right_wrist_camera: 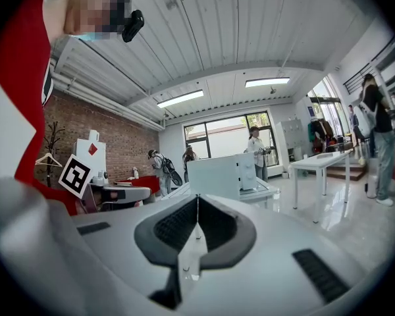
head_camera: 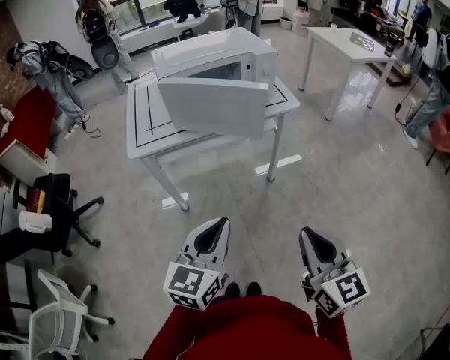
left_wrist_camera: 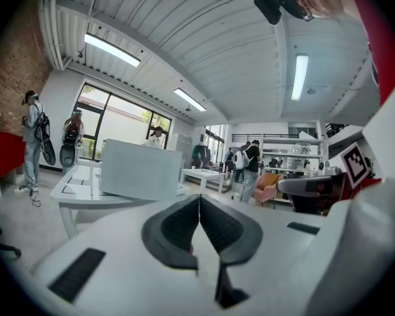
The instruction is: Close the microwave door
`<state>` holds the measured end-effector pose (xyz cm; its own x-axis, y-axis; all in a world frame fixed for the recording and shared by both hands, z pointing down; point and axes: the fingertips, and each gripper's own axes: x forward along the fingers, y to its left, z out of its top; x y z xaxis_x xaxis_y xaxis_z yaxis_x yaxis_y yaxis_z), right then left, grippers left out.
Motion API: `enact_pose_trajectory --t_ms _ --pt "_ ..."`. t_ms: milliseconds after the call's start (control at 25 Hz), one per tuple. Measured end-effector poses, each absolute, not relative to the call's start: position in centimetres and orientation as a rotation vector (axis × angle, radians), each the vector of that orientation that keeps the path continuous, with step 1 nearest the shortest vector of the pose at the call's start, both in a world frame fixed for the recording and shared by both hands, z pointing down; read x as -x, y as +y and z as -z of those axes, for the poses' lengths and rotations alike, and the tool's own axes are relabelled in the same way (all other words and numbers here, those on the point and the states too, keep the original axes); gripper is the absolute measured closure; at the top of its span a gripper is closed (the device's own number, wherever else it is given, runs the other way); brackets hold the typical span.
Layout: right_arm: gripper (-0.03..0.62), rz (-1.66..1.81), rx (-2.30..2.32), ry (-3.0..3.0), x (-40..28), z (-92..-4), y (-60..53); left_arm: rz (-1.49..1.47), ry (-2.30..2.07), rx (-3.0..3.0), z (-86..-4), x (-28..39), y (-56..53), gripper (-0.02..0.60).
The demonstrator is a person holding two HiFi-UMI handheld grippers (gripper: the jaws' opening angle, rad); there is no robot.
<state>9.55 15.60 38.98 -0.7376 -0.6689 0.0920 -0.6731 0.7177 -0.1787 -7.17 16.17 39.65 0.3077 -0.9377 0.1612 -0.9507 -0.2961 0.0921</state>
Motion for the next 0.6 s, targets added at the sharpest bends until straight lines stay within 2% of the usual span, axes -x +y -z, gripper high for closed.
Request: enact_pose_trajectory --t_ms 600 --pt "0.580 -0.344 -1.134 -2.934 -12.7 -39.1 12.7 -0.125 -1.857 -2.392 -37.2 5.9 11.5 0.568"
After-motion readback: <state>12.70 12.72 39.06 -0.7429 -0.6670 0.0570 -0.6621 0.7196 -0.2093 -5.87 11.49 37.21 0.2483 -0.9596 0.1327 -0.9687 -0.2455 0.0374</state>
